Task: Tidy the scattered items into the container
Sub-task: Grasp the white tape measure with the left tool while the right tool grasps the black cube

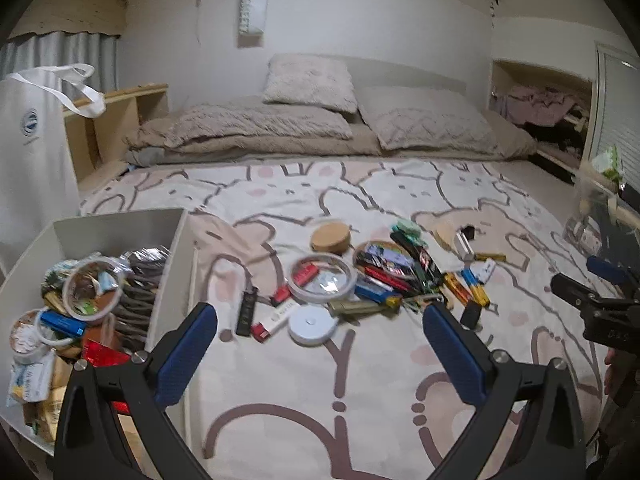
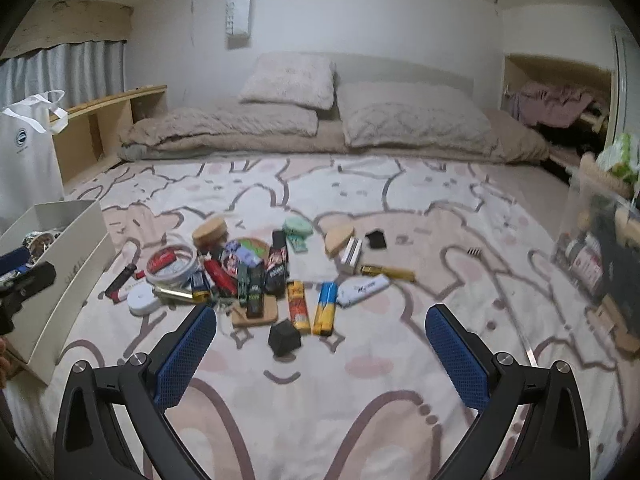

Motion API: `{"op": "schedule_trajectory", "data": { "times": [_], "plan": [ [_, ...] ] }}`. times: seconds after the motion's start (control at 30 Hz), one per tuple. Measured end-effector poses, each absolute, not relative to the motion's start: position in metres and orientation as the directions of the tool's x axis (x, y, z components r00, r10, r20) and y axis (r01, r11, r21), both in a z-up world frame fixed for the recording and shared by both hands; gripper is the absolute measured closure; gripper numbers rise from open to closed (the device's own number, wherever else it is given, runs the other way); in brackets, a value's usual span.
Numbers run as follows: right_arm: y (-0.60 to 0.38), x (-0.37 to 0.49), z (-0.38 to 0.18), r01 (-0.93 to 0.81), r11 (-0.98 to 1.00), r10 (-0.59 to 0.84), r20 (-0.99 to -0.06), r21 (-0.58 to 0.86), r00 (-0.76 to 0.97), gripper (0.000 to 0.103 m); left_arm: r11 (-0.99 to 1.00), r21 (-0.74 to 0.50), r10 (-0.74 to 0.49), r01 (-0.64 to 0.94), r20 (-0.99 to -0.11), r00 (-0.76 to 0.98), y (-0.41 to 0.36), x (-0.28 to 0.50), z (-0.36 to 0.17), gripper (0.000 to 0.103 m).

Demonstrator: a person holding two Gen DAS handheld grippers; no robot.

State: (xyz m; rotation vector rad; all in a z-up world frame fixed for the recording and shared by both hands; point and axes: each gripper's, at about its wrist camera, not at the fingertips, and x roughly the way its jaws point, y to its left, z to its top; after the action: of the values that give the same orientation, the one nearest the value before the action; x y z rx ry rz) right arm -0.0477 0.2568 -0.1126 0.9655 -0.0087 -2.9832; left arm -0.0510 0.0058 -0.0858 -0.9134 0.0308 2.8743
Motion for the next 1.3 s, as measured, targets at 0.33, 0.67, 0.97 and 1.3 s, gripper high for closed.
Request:
{"op": "schedule_trajectory", "data": {
  "times": [0.33, 0.67, 0.97, 1.3],
  "plan": [
    [0.245, -0.059, -0.156, 0.040, -0.999, -0.025, -0.684, -0.007, -0.730, 0.000, -0.990, -0.032, 0.120, -0.137, -0.703, -0.701, 0.015, -0.076, -0.139, 0.000],
    [0.247, -0.066, -0.181, 0.070, -0.995, -0.099, -0.732, 0.069, -0.674, 0.000, -0.992, -0.080, 0.124, -0.099, -0.785, -0.607, 0.008, -0.104, -0.176, 0.001],
    [0.246, -0.072, -0.205, 0.076, -0.992, -0.122, -0.780, 0.096, -0.614, 0.000, -0.997, -0.044, 0.072, -0.064, -0.838, -0.542, 0.002, -0.140, -0.207, 0.001],
    [0.241, -0.074, -0.223, 0.082, -0.992, -0.126, -0.811, 0.096, -0.571, 0.000, -0.998, -0.016, 0.043, -0.053, -0.839, -0.543, 0.002, -0.177, -0.220, 0.000]
  ]
}}
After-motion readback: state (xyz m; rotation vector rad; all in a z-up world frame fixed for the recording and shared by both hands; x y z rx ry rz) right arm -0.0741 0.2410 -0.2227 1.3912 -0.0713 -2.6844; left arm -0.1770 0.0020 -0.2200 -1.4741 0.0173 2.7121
